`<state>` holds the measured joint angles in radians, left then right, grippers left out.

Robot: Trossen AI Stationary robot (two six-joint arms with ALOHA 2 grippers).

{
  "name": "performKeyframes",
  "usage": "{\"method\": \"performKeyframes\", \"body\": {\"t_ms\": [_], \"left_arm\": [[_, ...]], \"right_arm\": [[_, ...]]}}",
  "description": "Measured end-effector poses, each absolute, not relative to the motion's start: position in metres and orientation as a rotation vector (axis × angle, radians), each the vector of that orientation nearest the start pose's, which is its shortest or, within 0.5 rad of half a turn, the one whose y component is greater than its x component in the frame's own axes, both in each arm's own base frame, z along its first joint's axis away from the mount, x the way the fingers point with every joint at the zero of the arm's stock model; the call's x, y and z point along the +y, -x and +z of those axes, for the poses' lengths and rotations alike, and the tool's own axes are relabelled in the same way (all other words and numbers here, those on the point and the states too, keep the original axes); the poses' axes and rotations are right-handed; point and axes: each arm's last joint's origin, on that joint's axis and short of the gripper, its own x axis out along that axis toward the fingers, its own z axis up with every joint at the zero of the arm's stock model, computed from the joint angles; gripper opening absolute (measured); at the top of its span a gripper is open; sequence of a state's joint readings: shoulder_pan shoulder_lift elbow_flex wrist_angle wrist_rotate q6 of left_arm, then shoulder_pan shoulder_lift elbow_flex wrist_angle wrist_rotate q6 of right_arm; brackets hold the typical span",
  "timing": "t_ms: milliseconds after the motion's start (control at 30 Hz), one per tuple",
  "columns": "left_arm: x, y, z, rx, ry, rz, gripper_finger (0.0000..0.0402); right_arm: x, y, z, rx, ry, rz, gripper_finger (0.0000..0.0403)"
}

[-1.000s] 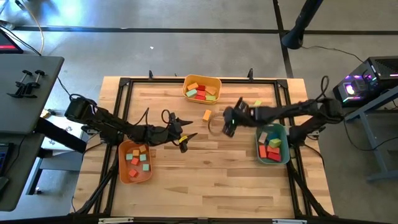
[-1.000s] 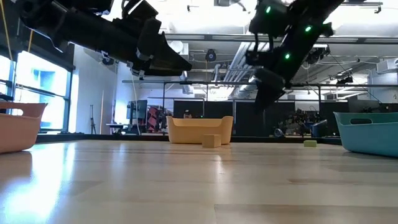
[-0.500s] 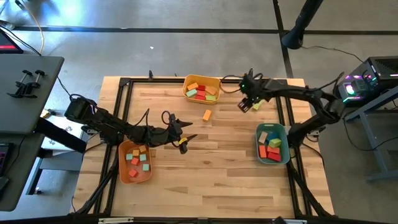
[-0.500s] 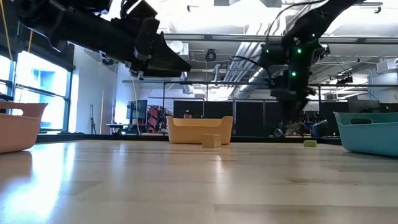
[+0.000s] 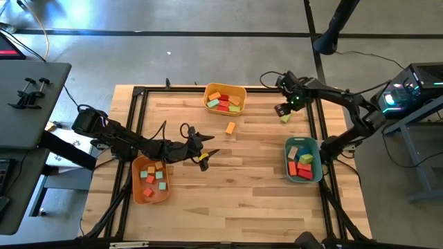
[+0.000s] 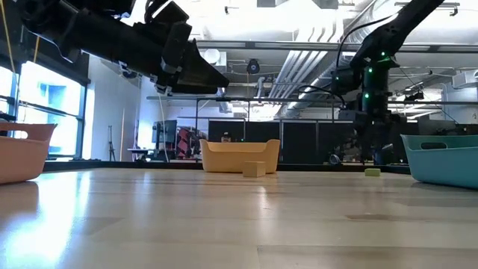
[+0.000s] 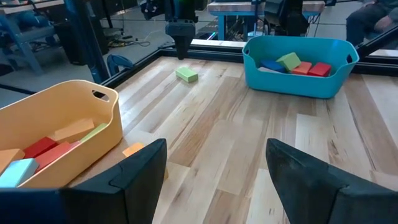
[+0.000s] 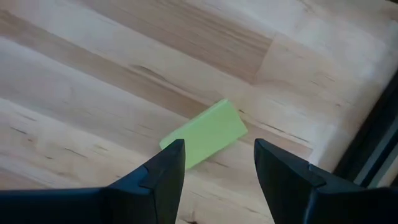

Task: Sort blocks by size
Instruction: Put the thin green rectangular block into the yellow bin

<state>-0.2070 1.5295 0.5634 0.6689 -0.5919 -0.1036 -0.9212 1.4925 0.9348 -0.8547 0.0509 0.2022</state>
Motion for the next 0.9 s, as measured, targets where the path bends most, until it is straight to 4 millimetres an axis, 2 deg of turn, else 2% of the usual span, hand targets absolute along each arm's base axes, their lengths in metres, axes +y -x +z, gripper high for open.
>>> {"method": "performKeyframes", "body": {"t_ms": [200, 333, 533, 767, 900], "left_arm": [[-0.043, -0.283, 0.173, 0.255, -0.015, 0.396, 0.0259], [-0.043, -0.283, 0.173, 0.255, -0.015, 0.395, 0.0259], [-0.044, -0.283, 0.173, 0.255, -0.015, 0.391, 0.0259], [-0.045, -0.282, 0.171, 0.271, -0.012, 0.387, 0.0259], [-0.046, -0.283, 0.169, 0.278, -0.010, 0.391, 0.0259]], "right_arm": [[-0.204, -0.151, 0.192, 1.252, -0.780, -0.947, 0.0200], [-0.205, -0.152, 0.187, 1.266, -0.824, -0.955, 0.0238], [-0.210, -0.161, 0.166, 1.312, -0.886, -0.946, 0.0290], [-0.215, -0.164, 0.143, 1.389, -0.910, -1.003, 0.0293], [-0.216, -0.165, 0.139, 1.396, -0.923, -1.008, 0.0293]]}}
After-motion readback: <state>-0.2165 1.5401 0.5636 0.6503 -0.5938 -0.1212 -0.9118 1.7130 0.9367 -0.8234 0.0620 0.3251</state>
